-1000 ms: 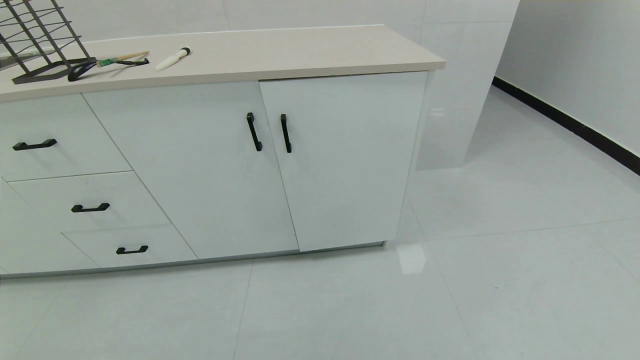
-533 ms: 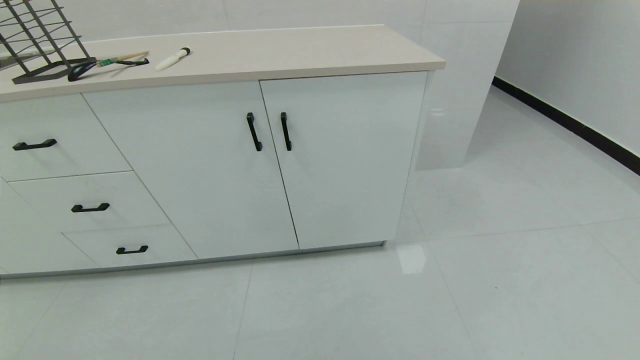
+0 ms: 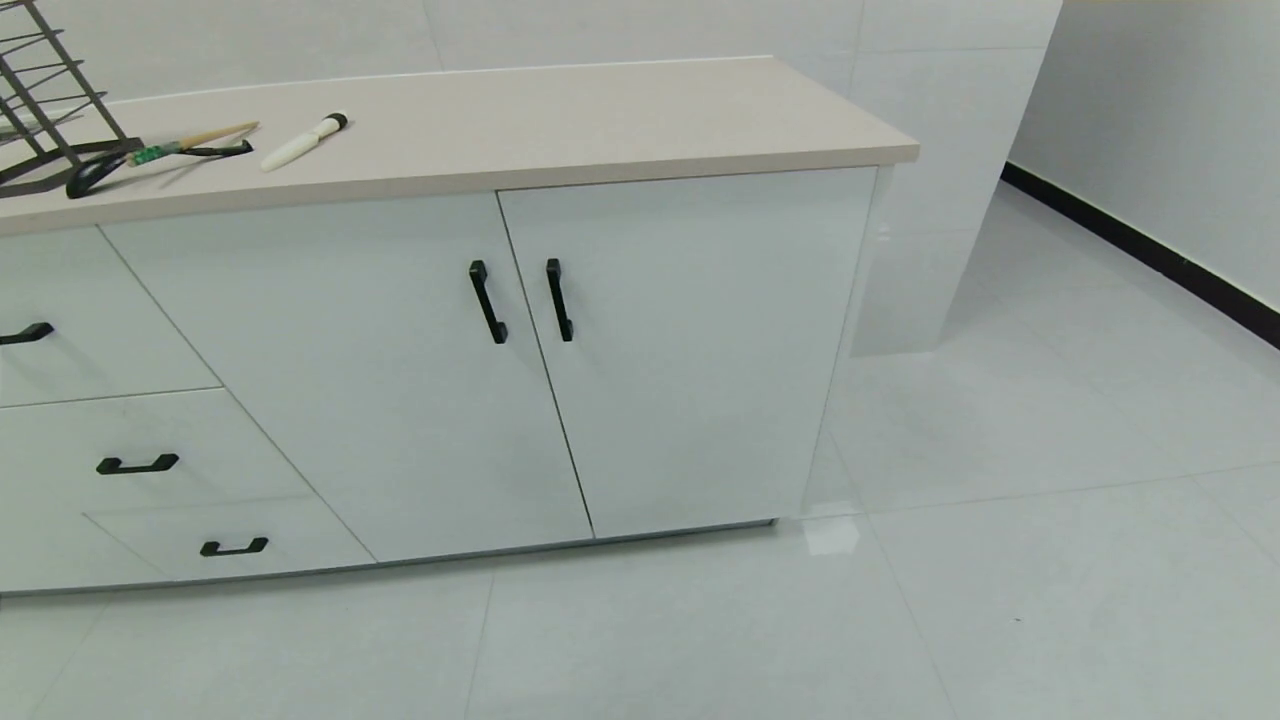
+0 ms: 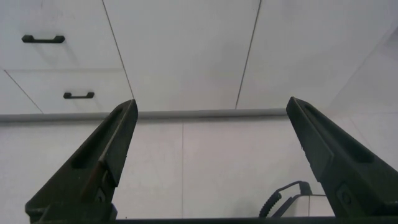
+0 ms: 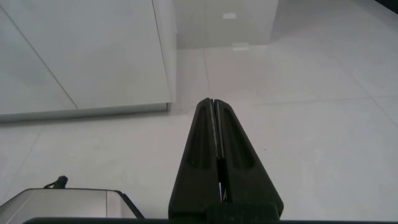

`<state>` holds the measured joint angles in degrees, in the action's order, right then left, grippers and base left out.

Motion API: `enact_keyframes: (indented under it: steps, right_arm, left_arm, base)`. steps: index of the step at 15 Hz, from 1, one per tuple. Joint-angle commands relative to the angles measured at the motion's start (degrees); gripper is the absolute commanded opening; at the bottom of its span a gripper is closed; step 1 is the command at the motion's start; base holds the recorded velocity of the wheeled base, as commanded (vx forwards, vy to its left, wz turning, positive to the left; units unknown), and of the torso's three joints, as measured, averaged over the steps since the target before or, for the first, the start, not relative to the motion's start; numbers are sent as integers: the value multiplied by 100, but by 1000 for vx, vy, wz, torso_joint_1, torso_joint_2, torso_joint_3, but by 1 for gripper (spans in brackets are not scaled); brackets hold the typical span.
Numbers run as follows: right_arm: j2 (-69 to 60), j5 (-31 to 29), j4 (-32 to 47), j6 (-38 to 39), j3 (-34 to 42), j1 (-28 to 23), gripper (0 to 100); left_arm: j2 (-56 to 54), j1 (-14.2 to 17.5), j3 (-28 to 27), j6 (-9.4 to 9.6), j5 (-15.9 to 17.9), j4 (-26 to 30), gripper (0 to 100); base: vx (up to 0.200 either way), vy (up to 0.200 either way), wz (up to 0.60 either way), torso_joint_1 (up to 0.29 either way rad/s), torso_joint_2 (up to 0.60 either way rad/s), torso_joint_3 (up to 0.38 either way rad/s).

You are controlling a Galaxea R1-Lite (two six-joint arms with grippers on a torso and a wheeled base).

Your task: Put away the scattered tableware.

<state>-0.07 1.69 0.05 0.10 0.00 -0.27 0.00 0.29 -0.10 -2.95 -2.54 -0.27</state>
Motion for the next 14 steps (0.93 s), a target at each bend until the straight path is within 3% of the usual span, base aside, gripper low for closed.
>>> enact_keyframes:
  steps: [1,14]
  right_arm:
    - [7,6,4,-1,0,-8,0]
    - [7,-2,4,-1,0,-8,0]
  left_arm:
    - [0,-3,1,-4,-1,0,100]
    - [0,-3,1,-4,-1,0,100]
  base:
    - [0,200,0,2,2,7]
    - [0,200,0,4,0,2]
